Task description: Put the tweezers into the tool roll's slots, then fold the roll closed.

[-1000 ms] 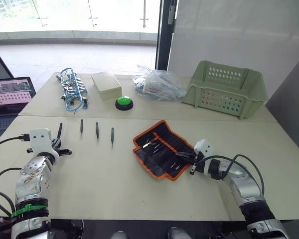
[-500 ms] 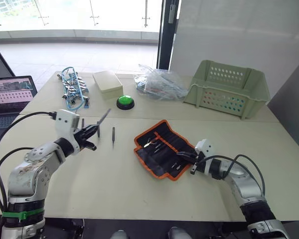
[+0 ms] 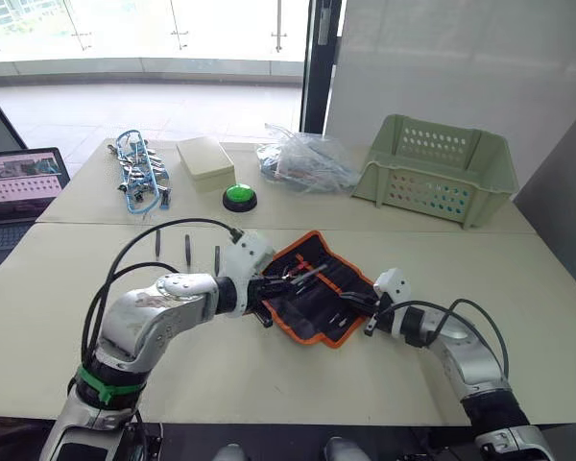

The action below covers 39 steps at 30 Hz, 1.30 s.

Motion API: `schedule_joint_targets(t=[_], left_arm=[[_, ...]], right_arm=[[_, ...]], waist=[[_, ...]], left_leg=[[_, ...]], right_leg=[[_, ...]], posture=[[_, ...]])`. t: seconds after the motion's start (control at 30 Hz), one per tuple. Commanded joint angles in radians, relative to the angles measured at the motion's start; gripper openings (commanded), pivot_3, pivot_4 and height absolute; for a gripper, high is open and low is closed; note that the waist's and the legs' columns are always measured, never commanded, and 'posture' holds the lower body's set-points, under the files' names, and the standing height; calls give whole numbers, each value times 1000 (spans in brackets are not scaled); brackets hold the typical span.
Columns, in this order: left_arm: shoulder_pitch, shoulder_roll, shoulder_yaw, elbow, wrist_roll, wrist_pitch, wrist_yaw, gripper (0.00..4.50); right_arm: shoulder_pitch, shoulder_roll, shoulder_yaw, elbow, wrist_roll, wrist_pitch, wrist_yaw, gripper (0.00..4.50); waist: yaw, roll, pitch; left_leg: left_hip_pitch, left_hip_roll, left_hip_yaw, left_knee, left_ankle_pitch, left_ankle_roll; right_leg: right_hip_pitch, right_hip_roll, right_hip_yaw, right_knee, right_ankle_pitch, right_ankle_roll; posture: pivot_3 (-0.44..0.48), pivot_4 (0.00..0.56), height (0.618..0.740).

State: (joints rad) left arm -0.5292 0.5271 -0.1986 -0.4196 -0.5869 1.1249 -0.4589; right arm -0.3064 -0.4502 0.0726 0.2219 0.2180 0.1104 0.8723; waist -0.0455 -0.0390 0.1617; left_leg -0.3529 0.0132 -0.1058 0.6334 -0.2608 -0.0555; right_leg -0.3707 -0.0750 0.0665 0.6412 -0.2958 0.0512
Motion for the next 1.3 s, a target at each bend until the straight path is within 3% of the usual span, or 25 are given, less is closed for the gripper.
schedule_joint_targets(t=[0.03, 0.37, 0.67, 1.3], left_arm=[[-11, -25, -32, -10, 46, 19, 44, 25], [20, -82, -62, 62, 136, -41, 68, 25], [46, -109, -87, 95, 176, -125, 16, 25], [-51, -231, -122, 281, 288, -218, -5, 25]], right_arm=[[43, -14, 23, 49, -42, 56, -20, 0], [57, -17, 23, 35, -40, 61, -25, 0], [65, -20, 26, 28, -41, 63, -23, 0], [83, -18, 29, -8, -34, 82, -50, 0]], waist=[[2, 1, 1], [4, 1, 1], [5, 1, 1], [12, 1, 1]], left_leg=[[0, 0, 0, 0, 0, 0], [0, -1, 0, 0, 0, 0], [0, -1, 0, 1, 0, 0], [-1, -1, 0, 2, 0, 0]], right_leg=[[0, 0, 0, 0, 0, 0], [0, -1, 0, 0, 0, 0], [0, -1, 0, 0, 0, 0], [0, -1, 0, 0, 0, 0]], posture=[[0, 150, 740], [0, 150, 740], [0, 150, 740], [0, 150, 740]])
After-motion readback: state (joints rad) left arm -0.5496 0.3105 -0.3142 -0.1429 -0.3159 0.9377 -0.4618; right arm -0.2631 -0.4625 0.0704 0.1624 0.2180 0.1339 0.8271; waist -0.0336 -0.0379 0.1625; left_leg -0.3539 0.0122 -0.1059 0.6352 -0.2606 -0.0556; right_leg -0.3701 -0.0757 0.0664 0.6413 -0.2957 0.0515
